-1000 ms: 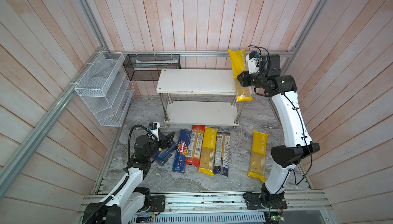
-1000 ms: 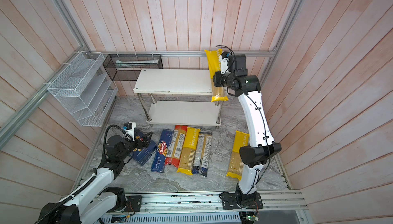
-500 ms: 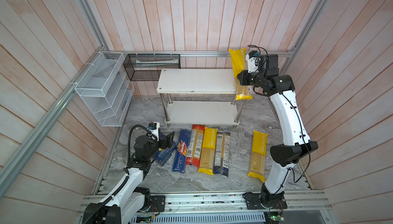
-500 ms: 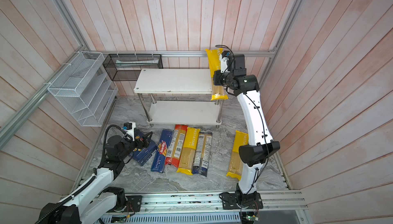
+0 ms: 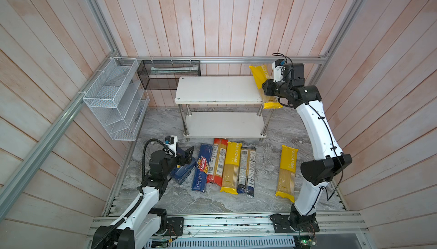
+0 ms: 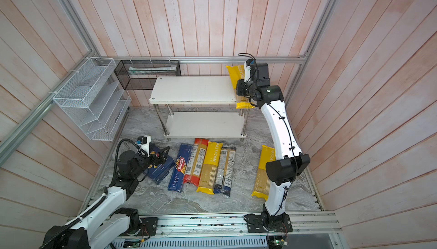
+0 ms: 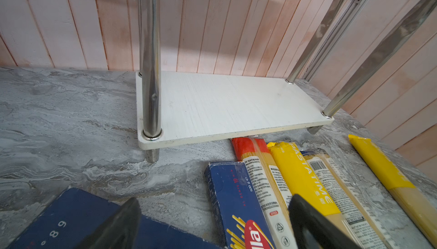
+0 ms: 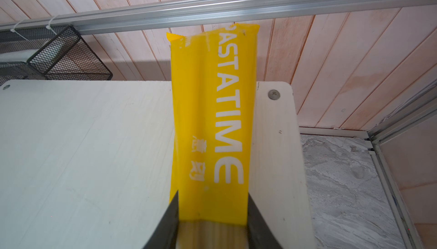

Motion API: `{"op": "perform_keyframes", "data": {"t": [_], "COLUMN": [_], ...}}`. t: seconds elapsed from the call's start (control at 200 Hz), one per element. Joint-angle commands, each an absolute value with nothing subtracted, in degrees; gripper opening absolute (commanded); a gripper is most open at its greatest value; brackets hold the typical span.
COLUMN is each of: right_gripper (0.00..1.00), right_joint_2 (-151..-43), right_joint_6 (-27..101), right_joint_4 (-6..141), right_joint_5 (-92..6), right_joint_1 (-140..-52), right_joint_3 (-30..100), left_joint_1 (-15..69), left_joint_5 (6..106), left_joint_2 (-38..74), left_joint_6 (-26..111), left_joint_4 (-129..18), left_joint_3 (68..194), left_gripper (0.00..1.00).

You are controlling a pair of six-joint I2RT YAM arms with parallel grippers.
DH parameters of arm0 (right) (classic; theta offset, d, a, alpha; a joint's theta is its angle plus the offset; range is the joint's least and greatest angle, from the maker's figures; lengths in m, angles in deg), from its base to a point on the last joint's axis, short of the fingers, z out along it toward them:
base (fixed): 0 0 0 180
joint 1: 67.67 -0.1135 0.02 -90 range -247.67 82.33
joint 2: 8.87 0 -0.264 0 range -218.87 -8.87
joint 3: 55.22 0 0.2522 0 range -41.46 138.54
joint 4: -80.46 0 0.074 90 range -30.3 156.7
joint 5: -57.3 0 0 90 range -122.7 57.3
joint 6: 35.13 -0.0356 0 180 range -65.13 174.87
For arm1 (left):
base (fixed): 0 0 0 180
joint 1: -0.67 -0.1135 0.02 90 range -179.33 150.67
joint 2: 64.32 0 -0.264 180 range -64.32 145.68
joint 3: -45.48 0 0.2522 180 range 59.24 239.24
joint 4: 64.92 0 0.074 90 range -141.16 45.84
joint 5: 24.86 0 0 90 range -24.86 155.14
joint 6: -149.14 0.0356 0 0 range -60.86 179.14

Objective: Place and organize the pasta boxes and bags onto the shelf
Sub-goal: 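Lay the bag down on the top shelf and open the right gripper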

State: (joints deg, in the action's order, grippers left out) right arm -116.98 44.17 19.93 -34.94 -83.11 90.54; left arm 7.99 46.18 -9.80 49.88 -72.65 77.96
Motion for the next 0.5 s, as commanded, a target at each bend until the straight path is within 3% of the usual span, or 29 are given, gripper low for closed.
{"op": "perform_keyframes", "data": {"t": [0.0, 0.075, 0.495], "right_gripper": [0.34, 0.41, 0.52], "right_joint_2": [-115.92, -115.50, -112.66], "right_joint_6": [43.71, 43.82, 45.09], "right_joint_4": [23.63, 23.87, 22.48], "right_joint_5": [-33.04, -33.33, -32.87], "right_joint_1": [-82.52, -82.52, -82.44], "right_joint_3": [90.41, 89.65, 88.94], "left_joint_1": [8.03, 8.03, 8.06], "left_joint_5": [46.82, 46.86, 47.66], "left_joint_2": [-10.42, -10.53, -10.60], "left_joint_6": [49.70, 49.67, 49.35], "left_joint_4": [-73.48, -73.40, -73.22], "left_joint_3": [77.08, 77.13, 76.99], "left_gripper": [1.00, 0.99, 1.00]}}
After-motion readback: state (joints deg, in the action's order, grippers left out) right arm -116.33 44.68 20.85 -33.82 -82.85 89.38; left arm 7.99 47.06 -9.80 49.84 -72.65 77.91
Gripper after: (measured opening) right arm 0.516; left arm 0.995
